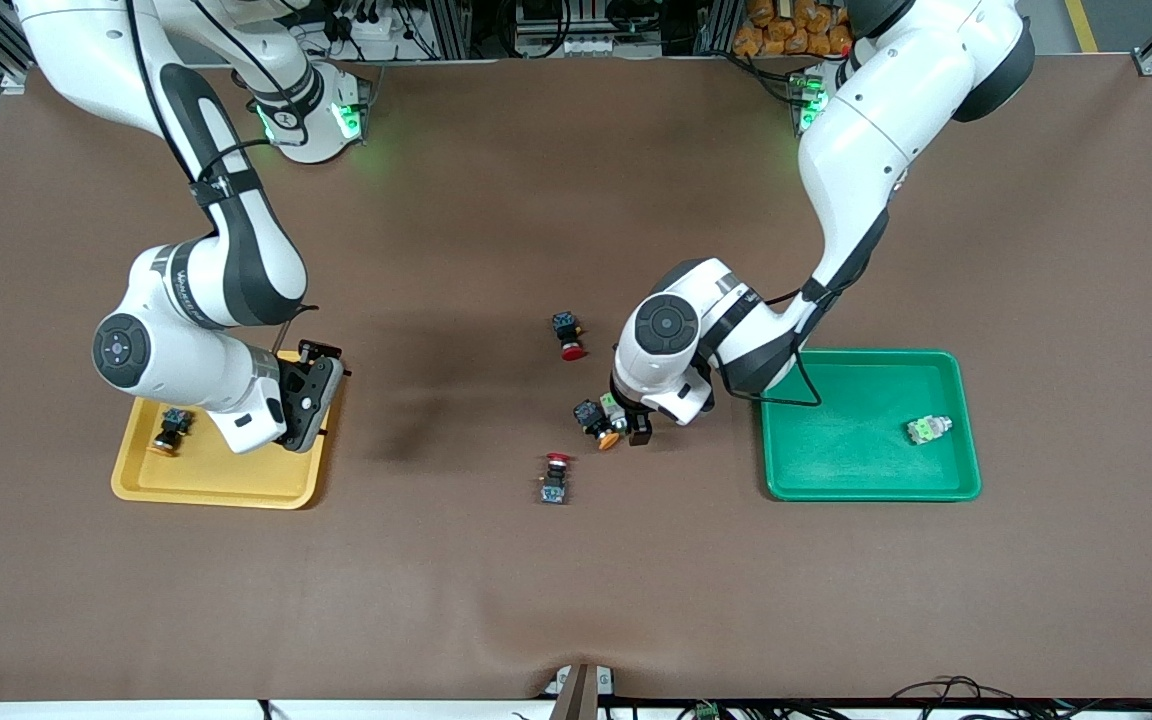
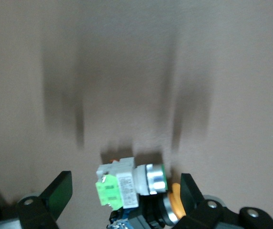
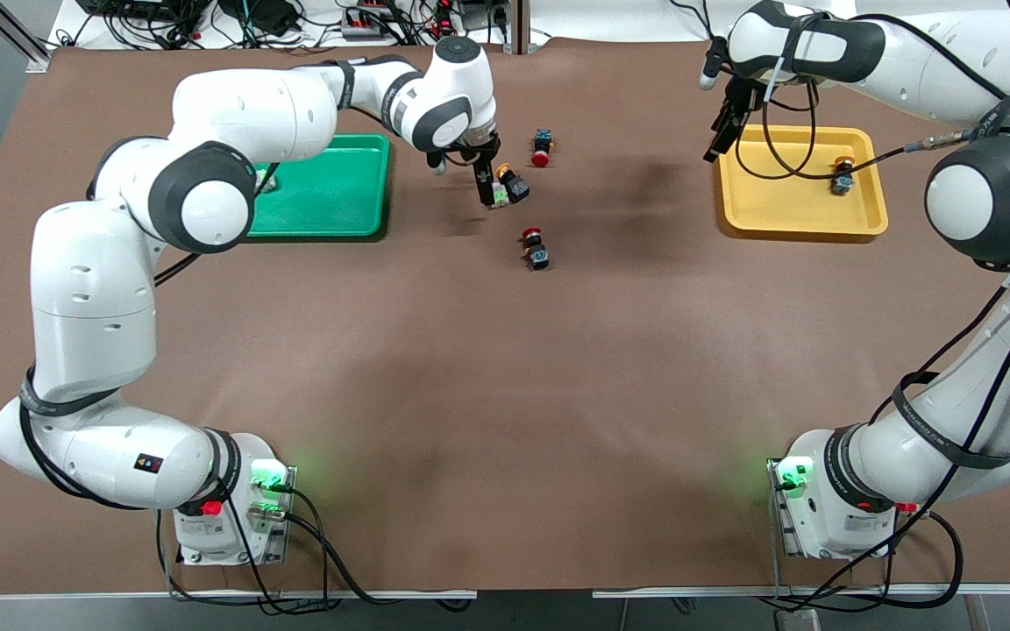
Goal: Place green and yellow buttons in trays
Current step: 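Move the left gripper to the second green button beside the red buttons, then close the left gripper on the second green button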
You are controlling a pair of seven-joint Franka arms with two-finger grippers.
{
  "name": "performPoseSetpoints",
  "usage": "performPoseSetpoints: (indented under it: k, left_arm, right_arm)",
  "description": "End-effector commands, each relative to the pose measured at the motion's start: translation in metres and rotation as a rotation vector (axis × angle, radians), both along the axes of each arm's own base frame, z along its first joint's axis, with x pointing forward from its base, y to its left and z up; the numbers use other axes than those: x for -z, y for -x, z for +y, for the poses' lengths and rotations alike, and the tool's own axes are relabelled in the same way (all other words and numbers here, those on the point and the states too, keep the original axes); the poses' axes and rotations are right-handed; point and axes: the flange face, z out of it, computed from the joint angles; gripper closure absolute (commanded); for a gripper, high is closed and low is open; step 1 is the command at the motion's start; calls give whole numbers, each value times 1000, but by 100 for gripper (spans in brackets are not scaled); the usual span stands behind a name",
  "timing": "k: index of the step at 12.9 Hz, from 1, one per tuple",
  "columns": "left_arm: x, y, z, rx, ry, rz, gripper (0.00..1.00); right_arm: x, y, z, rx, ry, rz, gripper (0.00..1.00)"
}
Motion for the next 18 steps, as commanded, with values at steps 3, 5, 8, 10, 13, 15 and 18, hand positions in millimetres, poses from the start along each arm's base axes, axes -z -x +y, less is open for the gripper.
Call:
performPoseSetpoints:
  k: [3,5,8,10,13,15,18]
  left_arm:
    - [12,-1,-9,-70,46,6,0]
    - [16,-4,-8,-73,54,-6,0]
    - [27,-2,-9,-68,39,-26,0]
    - [31,-1,-9,-65,33,-26,0]
    - [33,4,-15,-54,32,-23,0]
    - [34,4,-14,-48,29,-24,34]
    - [24,-5,-4,-11,22,-45,100]
  right_arm:
    - [3,-1,1,3,-17,-5,0]
    - [3,-1,1,4,-17,-6,0]
    - [3,0,2,1,-17,-5,0]
    - [3,0,2,1,-17,-7,0]
    - [3,0,3,-1,-17,-4,0]
    - [3,0,3,-1,-17,-4,0]
    - [3,2,8,20,-15,4,0]
